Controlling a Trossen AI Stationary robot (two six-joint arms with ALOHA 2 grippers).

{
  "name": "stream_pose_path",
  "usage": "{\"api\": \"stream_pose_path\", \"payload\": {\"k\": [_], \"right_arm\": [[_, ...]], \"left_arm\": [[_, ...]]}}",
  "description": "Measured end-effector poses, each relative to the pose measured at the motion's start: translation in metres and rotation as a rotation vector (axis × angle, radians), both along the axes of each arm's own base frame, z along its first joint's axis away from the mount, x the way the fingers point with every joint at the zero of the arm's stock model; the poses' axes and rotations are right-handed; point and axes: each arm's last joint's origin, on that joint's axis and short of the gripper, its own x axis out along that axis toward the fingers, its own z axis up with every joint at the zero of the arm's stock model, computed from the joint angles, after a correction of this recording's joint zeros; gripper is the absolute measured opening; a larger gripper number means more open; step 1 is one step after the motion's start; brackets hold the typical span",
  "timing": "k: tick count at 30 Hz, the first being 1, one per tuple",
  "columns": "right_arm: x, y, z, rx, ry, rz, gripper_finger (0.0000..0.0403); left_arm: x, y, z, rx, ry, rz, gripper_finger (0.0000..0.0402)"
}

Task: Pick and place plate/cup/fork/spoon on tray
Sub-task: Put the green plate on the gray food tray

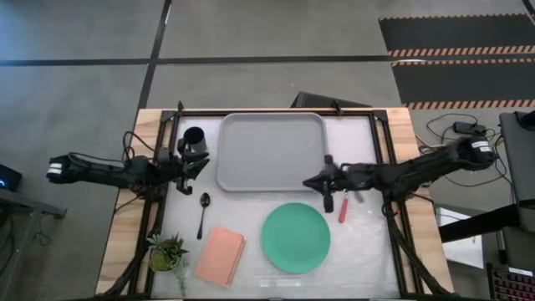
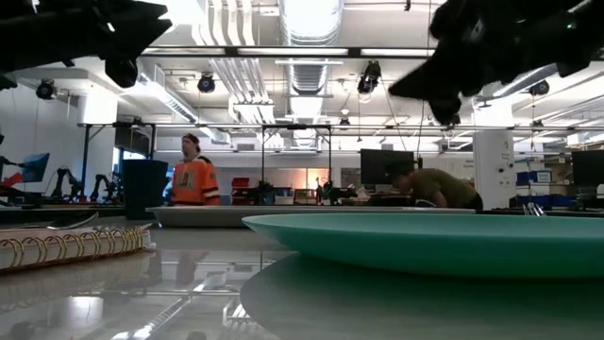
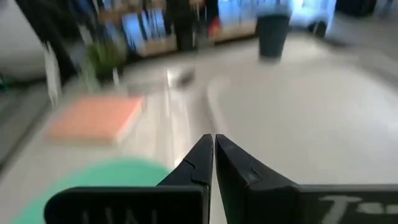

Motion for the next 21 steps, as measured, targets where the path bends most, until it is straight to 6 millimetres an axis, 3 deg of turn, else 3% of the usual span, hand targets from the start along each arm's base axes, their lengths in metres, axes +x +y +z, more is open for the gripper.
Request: {"api": "stream_pose_path", "payload": {"k": [10, 17, 21], "right_arm": [[0.048, 0.028, -0.005, -0.011, 0.276, 0.050, 0.0009], [0.078, 0.036, -0.007, -0.075, 0.404, 0.082, 0.0009], [0.092, 0.040, -0.011, -0.069, 0.454, 0.187, 0.0009]], "left_arm": [[-0.004, 0.001, 0.002, -0.007, -0.027, 0.012, 0.0083], [-0.007, 0.001, 0.004, -0.007, -0.054, 0.012, 0.0083], [-0.008, 0.001, 0.004, -0.007, -0.062, 0.013, 0.0083]]}}
